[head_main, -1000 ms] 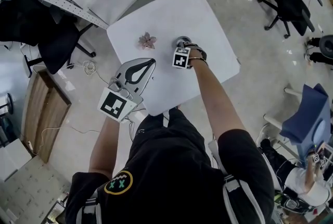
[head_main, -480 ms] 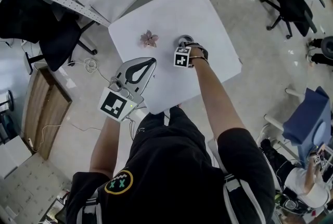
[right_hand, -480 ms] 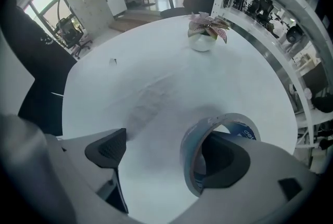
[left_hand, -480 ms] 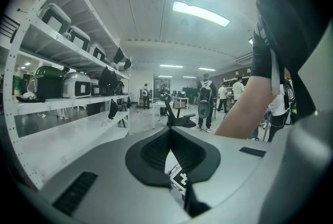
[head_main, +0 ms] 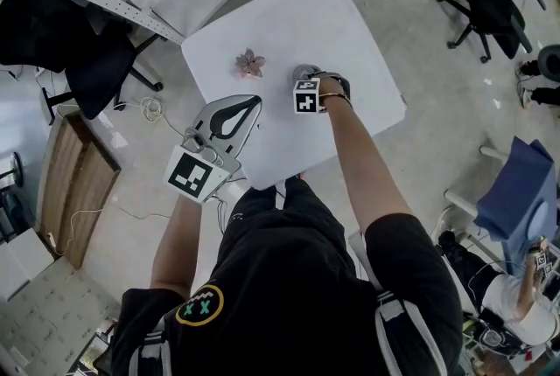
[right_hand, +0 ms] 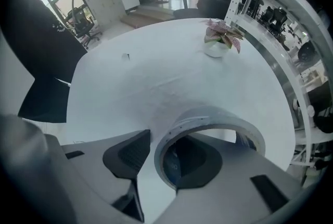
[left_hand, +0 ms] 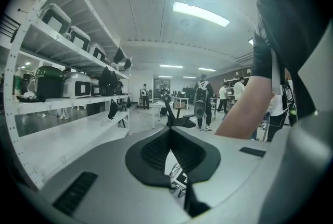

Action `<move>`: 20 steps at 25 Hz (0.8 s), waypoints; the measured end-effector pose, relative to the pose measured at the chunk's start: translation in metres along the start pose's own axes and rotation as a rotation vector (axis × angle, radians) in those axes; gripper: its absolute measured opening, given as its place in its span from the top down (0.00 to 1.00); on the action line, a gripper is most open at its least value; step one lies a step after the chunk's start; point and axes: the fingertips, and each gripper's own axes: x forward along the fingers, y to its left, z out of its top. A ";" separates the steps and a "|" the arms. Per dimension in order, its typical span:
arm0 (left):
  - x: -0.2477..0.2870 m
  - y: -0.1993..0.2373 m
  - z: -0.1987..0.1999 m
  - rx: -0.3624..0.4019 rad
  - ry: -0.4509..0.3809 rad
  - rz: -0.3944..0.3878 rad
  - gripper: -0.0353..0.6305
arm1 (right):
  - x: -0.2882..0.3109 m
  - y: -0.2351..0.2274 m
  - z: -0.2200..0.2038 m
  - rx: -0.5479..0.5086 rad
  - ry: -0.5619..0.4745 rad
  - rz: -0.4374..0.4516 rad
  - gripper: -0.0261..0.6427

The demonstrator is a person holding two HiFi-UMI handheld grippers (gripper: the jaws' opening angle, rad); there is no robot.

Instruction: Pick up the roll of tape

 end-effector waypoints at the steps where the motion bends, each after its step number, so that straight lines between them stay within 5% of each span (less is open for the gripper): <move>1: 0.000 0.000 0.001 -0.001 -0.001 0.000 0.92 | -0.001 0.002 0.000 -0.009 0.000 0.004 0.70; 4: -0.002 -0.001 0.001 0.000 -0.002 0.000 0.92 | 0.000 0.009 0.001 -0.057 0.007 -0.001 0.85; 20: -0.015 -0.011 0.007 0.020 -0.020 -0.011 0.92 | -0.017 0.012 0.015 0.100 -0.097 -0.079 0.87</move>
